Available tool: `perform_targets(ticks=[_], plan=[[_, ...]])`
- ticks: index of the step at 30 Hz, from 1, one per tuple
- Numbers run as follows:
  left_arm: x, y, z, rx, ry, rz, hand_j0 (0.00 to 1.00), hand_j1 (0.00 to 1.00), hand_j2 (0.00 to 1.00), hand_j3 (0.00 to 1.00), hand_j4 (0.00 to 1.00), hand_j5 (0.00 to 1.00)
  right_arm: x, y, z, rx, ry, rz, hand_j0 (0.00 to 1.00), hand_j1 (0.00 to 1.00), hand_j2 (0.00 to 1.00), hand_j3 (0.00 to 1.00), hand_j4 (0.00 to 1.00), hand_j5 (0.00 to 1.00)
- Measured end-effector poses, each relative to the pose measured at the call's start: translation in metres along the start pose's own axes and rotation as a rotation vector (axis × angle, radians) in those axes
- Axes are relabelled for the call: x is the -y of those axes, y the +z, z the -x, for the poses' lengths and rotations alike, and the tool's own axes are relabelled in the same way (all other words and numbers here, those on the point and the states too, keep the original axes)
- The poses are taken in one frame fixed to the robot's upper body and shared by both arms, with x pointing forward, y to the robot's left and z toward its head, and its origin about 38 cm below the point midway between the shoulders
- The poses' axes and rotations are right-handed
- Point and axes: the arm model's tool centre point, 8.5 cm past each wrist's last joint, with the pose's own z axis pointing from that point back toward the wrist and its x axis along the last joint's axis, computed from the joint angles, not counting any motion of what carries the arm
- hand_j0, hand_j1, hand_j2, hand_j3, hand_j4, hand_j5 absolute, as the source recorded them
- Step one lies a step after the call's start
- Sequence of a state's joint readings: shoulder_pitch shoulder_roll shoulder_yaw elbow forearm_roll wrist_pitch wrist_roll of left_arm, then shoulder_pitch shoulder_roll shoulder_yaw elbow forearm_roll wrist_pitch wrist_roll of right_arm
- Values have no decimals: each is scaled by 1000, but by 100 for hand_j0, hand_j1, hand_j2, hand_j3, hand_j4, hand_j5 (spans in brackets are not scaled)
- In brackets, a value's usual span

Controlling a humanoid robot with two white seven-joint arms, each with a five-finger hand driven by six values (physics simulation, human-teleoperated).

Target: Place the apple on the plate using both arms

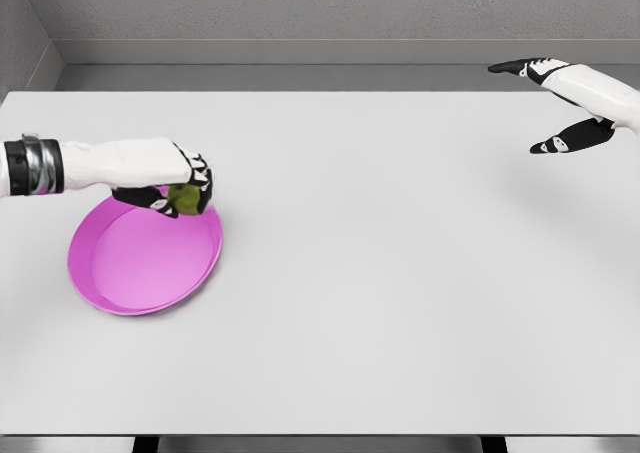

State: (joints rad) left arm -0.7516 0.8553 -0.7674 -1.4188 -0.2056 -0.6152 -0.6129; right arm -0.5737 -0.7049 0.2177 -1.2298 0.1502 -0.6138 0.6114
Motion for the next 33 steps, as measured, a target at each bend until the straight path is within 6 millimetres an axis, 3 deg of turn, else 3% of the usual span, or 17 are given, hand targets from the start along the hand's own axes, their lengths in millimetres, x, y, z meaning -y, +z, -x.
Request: perform_targets(ticks=[2, 3, 4, 6, 7, 13, 15, 18, 22, 27, 33], plan=[[3, 12, 8, -32, 9, 8, 46, 46, 46, 46, 46, 46, 0, 0, 0, 0, 0, 0, 100, 100, 100, 100, 100, 100], [3, 16, 10, -43, 13, 10, 54, 54, 54, 54, 54, 54, 0, 0, 0, 0, 0, -1, 100, 100, 100, 100, 100, 100], [5, 19, 12, -50, 18, 13, 62, 62, 62, 62, 62, 62, 0, 0, 0, 0, 0, -1, 100, 100, 100, 100, 100, 100], [13, 20, 14, -55, 35, 23, 94, 94, 94, 94, 94, 94, 0, 0, 0, 0, 0, -1, 100, 100, 100, 100, 100, 100], [13, 21, 15, -58, 37, 22, 98, 98, 98, 98, 98, 98, 0, 0, 0, 0, 0, -1, 100, 100, 100, 100, 100, 100], [13, 25, 19, -73, 47, 19, 100, 100, 100, 100, 100, 100, -1, -1, 0, 1, 0, -2, 100, 100, 100, 100, 100, 100], [9, 28, 32, -99, 79, -7, 100, 100, 100, 100, 100, 100, -1, -1, 0, 1, 0, -2, 100, 100, 100, 100, 100, 100], [-3, 30, 67, -163, 191, -103, 100, 100, 100, 100, 100, 100, -2, -1, 0, 2, -2, -3, 100, 100, 100, 100, 100, 100], [17, 27, 94, -224, 314, -129, 100, 100, 100, 100, 100, 100, -3, -2, -1, 4, -4, -5, 100, 100, 100, 100, 100, 100], [27, 29, 104, -254, 361, -138, 100, 100, 100, 100, 100, 100, -5, -5, -2, 9, -4, -11, 100, 100, 100, 100, 100, 100], [32, 45, 118, -306, 408, -174, 100, 100, 100, 100, 100, 100, -5, -5, -2, 10, -5, -12, 100, 100, 100, 100, 100, 100]])
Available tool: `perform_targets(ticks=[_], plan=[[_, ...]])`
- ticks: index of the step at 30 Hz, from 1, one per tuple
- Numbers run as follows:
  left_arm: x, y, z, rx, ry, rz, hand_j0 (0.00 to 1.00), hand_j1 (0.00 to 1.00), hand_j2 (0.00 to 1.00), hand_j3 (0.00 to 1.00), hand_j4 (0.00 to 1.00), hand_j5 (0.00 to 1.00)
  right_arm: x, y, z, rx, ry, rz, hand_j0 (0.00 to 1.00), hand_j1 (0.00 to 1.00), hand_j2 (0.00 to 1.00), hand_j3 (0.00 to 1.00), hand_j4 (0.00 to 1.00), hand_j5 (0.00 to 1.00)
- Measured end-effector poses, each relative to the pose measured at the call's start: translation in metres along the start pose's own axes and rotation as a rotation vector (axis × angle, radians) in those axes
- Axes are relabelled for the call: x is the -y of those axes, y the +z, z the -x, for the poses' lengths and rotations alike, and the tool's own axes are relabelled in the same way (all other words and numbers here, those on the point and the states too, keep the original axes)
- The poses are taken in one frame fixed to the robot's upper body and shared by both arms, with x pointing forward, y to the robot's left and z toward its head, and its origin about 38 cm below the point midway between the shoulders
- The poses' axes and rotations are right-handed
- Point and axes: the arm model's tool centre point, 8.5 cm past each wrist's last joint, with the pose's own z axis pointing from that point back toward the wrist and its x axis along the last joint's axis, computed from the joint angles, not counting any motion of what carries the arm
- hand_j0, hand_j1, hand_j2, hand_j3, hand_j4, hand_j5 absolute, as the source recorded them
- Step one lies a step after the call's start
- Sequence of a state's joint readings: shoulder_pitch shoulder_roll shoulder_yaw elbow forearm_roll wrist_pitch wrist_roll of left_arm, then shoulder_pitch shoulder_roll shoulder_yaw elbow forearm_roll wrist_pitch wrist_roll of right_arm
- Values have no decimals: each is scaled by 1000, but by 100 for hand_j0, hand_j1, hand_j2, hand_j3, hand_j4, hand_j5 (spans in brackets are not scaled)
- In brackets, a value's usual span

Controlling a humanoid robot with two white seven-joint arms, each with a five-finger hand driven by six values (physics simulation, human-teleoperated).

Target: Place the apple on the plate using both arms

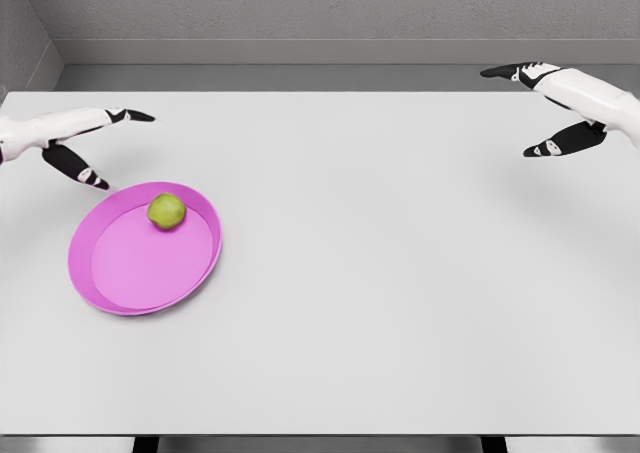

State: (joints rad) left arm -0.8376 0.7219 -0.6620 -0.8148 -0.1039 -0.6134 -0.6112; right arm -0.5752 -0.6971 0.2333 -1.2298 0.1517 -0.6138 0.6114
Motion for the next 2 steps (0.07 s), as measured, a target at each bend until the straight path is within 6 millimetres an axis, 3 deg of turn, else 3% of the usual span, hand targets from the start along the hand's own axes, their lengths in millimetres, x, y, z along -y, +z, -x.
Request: perform_targets(ticks=[2], plan=[[0, 2, 3, -9, 9, -4, 100, 100, 100, 100, 100, 100, 0, 0, 0, 0, 0, 0, 100, 100, 100, 100, 100, 100]])
